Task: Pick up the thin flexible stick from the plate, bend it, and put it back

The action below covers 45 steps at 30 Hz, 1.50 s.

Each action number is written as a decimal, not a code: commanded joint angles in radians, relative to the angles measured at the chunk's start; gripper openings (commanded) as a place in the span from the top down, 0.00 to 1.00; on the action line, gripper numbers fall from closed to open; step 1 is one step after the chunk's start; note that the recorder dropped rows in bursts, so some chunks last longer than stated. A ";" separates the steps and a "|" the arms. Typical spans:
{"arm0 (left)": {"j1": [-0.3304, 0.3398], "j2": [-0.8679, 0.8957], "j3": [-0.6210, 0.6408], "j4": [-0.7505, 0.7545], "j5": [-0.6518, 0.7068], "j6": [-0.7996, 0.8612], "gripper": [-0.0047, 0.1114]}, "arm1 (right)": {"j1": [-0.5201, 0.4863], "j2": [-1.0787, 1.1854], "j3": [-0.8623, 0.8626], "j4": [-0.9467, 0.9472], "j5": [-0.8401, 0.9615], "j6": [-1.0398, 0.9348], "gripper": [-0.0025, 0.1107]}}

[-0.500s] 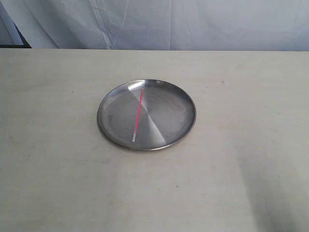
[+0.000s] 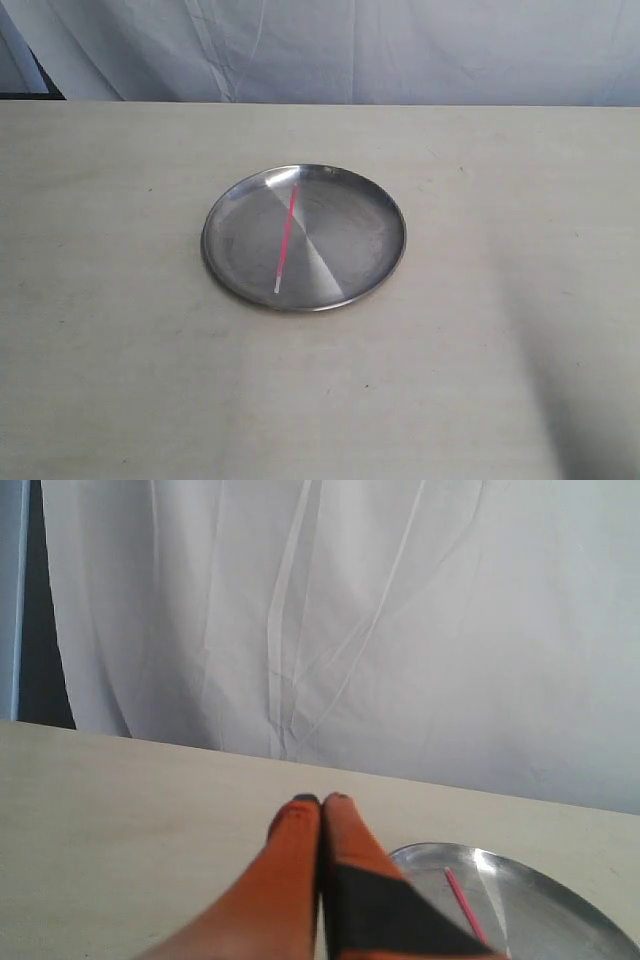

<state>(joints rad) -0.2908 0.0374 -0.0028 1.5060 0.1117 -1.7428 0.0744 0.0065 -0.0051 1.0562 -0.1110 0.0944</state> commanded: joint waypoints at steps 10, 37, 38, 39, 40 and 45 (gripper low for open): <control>-0.009 -0.002 0.003 0.004 -0.003 0.000 0.96 | -0.003 -0.005 -0.098 -0.459 -0.129 -0.007 0.98; -0.009 -0.002 0.003 0.004 -0.011 0.000 0.96 | 0.395 1.843 -1.423 -0.816 0.825 -0.102 0.98; -0.009 -0.002 0.003 0.004 -0.011 0.000 0.96 | 0.409 1.905 -1.483 -0.849 0.873 -0.081 0.97; -0.009 -0.002 0.003 0.004 -0.011 0.000 0.96 | 0.420 1.949 -1.528 -0.872 0.914 -0.074 0.96; -0.009 -0.002 0.003 0.004 -0.011 0.000 0.96 | 0.432 1.997 -1.580 -0.888 0.948 -0.071 0.94; -0.009 -0.002 0.003 0.004 -0.011 0.000 0.96 | 0.473 2.117 -1.736 -0.924 0.968 -0.056 0.67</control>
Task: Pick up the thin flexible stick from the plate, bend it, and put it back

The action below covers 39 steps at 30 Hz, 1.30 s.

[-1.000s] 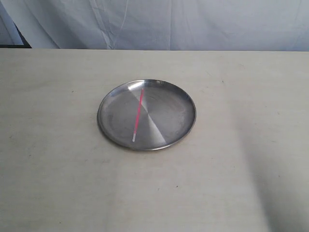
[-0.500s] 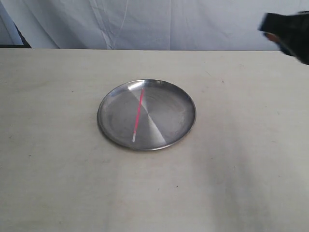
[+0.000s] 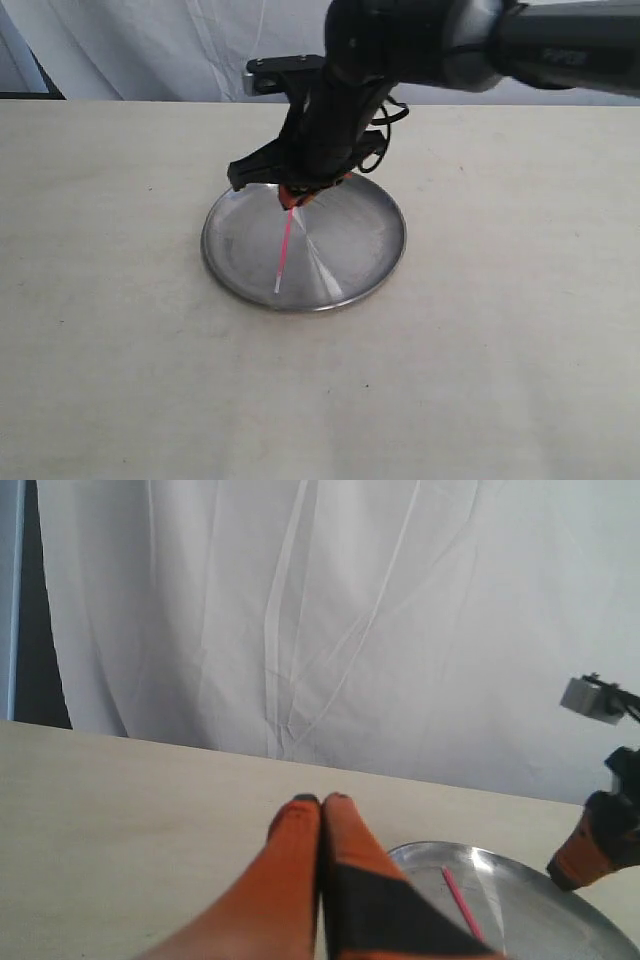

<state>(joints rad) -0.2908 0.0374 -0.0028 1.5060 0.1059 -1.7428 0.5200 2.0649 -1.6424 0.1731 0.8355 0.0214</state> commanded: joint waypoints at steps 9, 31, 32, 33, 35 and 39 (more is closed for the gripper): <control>-0.009 -0.002 0.003 0.004 -0.005 0.000 0.96 | 0.077 0.152 -0.147 -0.208 0.108 0.136 0.63; -0.009 -0.002 0.003 0.004 -0.005 0.000 0.96 | 0.148 0.283 -0.147 -0.304 0.119 0.294 0.63; -0.009 -0.002 0.003 0.004 -0.005 0.000 0.96 | 0.148 0.288 -0.147 -0.304 0.116 0.294 0.63; -0.009 -0.002 0.003 0.004 -0.005 0.000 0.96 | 0.148 0.291 -0.147 -0.304 0.116 0.294 0.63; -0.009 -0.002 0.003 0.004 -0.005 0.000 0.96 | 0.148 0.301 -0.147 -0.302 0.116 0.294 0.63; -0.009 -0.002 0.003 0.004 -0.005 0.000 0.96 | 0.148 0.305 -0.147 -0.300 0.124 0.292 0.83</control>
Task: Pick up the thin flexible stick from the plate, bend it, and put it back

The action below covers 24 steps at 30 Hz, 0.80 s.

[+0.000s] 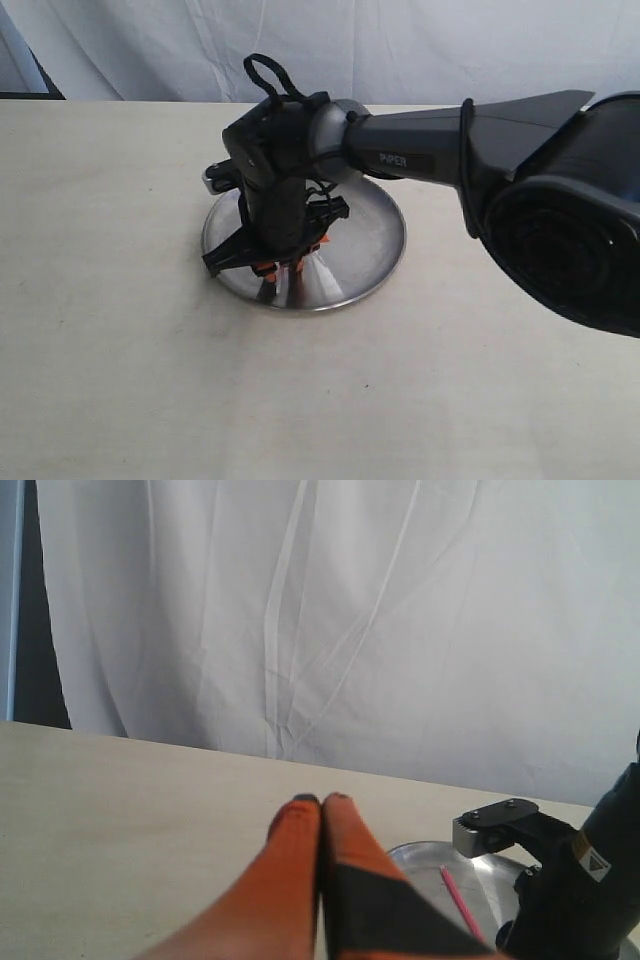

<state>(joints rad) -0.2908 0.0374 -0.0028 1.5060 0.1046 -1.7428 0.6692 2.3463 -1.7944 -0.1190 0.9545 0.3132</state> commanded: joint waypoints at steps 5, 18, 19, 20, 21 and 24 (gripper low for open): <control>-0.009 -0.002 0.003 0.004 -0.004 0.000 0.96 | -0.001 0.025 0.005 -0.015 0.021 -0.012 0.98; -0.009 -0.002 0.003 0.004 -0.004 0.000 0.96 | -0.001 -0.221 0.042 -0.141 0.050 -0.034 0.98; -0.009 -0.002 0.003 0.004 -0.004 0.000 0.96 | -0.001 -0.235 0.060 -0.142 0.041 -0.034 0.98; -0.009 -0.002 0.003 0.004 -0.004 0.000 0.96 | -0.001 -0.253 0.087 -0.148 0.020 -0.034 0.98; -0.009 -0.002 0.003 0.004 -0.004 0.000 0.96 | -0.001 -0.266 0.117 -0.153 -0.014 -0.034 0.98; -0.009 -0.002 0.003 0.004 -0.004 0.000 0.96 | -0.009 -0.286 0.184 -0.172 -0.083 -0.034 0.98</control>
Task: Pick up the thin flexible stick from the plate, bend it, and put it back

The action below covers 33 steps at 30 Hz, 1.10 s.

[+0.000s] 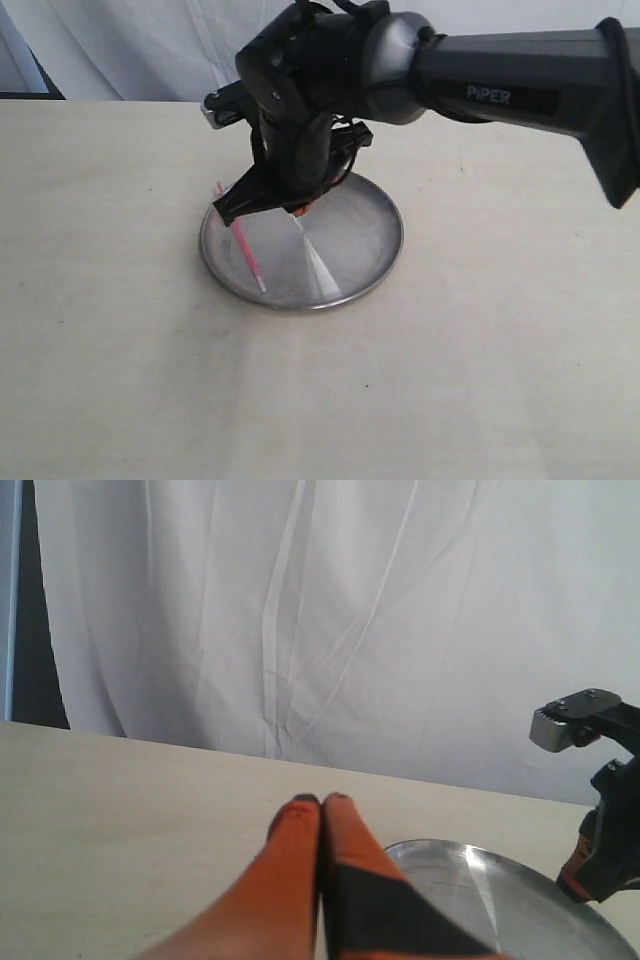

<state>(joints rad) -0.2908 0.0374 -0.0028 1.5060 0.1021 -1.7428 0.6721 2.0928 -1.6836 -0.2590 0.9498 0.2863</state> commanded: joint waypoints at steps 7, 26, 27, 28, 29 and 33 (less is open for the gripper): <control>-0.009 -0.002 0.003 0.004 -0.001 0.000 0.96 | -0.021 0.040 0.090 0.031 -0.164 0.004 0.98; -0.009 -0.002 0.003 0.004 -0.001 0.000 0.96 | -0.021 0.194 0.090 0.032 -0.293 0.002 0.82; -0.009 -0.002 0.003 0.004 -0.001 0.000 0.96 | -0.021 0.194 0.090 0.032 -0.291 0.002 0.86; -0.009 -0.002 0.003 0.004 -0.001 0.000 0.96 | -0.021 0.194 0.090 0.032 -0.291 0.002 0.89; -0.009 -0.002 0.003 0.004 -0.001 0.000 0.96 | -0.021 0.194 0.090 0.032 -0.291 0.002 0.91; -0.009 -0.002 0.003 0.004 -0.001 0.000 0.96 | -0.021 0.166 0.090 0.032 -0.278 0.002 0.95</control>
<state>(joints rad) -0.2908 0.0374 -0.0028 1.5060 0.0989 -1.7428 0.6555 2.2703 -1.5973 -0.2105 0.6374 0.2921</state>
